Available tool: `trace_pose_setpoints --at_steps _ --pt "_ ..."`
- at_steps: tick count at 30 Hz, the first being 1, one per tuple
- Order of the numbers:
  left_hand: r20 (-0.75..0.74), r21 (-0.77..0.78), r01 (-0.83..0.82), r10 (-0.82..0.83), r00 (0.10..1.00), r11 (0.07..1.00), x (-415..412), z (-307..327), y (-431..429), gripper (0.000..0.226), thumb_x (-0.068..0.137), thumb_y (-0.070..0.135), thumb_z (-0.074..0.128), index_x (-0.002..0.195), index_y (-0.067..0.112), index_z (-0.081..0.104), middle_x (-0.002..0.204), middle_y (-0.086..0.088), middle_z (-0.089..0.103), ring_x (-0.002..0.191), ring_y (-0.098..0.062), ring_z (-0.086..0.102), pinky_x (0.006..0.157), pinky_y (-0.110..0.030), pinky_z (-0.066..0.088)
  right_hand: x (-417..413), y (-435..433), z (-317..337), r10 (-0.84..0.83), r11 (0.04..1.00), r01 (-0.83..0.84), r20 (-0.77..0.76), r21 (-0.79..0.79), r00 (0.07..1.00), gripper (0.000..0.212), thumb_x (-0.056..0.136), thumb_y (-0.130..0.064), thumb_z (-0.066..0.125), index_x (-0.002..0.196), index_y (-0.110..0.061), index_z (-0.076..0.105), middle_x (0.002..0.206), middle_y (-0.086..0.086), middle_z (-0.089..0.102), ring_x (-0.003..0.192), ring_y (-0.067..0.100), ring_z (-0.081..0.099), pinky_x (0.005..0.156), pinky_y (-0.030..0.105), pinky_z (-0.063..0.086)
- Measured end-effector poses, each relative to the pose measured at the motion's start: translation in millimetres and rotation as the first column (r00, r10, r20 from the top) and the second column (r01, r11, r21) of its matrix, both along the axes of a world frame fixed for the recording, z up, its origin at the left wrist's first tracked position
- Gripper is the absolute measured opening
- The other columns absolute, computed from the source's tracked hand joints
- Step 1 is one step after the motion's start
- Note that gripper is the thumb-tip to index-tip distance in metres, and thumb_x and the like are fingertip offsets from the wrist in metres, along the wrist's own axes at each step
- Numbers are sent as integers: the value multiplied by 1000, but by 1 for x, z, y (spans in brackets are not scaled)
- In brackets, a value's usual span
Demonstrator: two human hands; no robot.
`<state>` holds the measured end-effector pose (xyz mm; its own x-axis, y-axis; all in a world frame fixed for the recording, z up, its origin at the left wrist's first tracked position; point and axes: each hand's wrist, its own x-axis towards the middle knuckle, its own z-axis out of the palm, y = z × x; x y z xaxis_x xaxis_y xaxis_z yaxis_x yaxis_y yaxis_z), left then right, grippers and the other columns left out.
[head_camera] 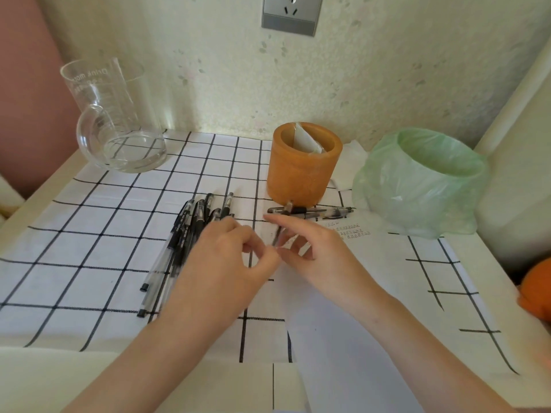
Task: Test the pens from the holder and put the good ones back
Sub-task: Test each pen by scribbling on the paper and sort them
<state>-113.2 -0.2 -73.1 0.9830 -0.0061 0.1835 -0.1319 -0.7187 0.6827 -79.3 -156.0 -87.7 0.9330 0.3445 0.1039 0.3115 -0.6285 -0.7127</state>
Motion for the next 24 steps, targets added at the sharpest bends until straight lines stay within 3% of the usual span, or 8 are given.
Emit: trace_pose_setpoints --at_steps 3,5,7,10,13,16,18,24 --pt "-13 -134 80 -83 997 988 -5 4 -4 31 76 59 43 68 32 57 77 11 49 80 -1 48 67 -7 34 0 1 1 -54 997 49 103 52 993 23 86 -12 63 104 -27 66 82 -17 62 74 6 56 65 16 44" --pt "-30 -244 72 -82 996 967 -5 7 -1 43 82 68 34 87 36 63 89 13 55 88 1 52 73 -10 37 1 0 4 -109 976 93 72 195 991 8 90 -22 60 96 -27 65 69 -17 61 63 4 55 59 16 44" --pt "1 -233 71 -73 997 970 -1 4 5 40 88 62 32 113 40 54 104 19 53 99 7 48 82 -10 38 0 0 11 -129 899 138 -50 415 990 23 89 -37 55 97 -21 68 66 -6 65 56 7 56 54 22 47" --pt "41 -86 155 -152 988 984 1 2 6 55 82 53 45 135 42 32 117 26 44 112 14 39 92 -6 32 0 -1 20 -100 792 172 -154 585 983 30 89 -34 53 97 -12 71 67 4 67 54 16 56 50 28 48" --pt "-53 -139 264 -273 960 954 -1 5 0 50 82 50 51 128 48 33 111 30 51 106 20 42 85 5 29 0 -1 22 -22 728 182 -242 661 970 29 92 -29 53 91 -7 71 62 9 64 51 20 52 47 24 43" --pt "-72 -303 254 -288 955 919 0 7 -2 19 90 32 53 105 44 52 80 15 64 75 3 61 70 -6 44 -2 -1 23 1 738 174 -260 652 966 19 93 -19 54 84 -8 67 55 6 58 45 17 46 42 21 35" --pt "-70 -302 255 -288 955 919 1 6 -3 22 95 20 47 85 38 55 66 16 60 58 -1 56 58 -11 44 -3 0 23 7 745 166 -257 646 966 13 92 -15 55 83 -10 62 52 5 57 43 13 44 40 19 33" --pt "-105 -316 275 -321 941 908 -3 1 -7 18 97 26 37 102 29 55 82 6 60 73 -9 53 66 -22 43 -5 1 24 30 780 115 -221 615 975 11 90 -11 59 79 -11 61 49 0 51 41 4 43 45 10 34"
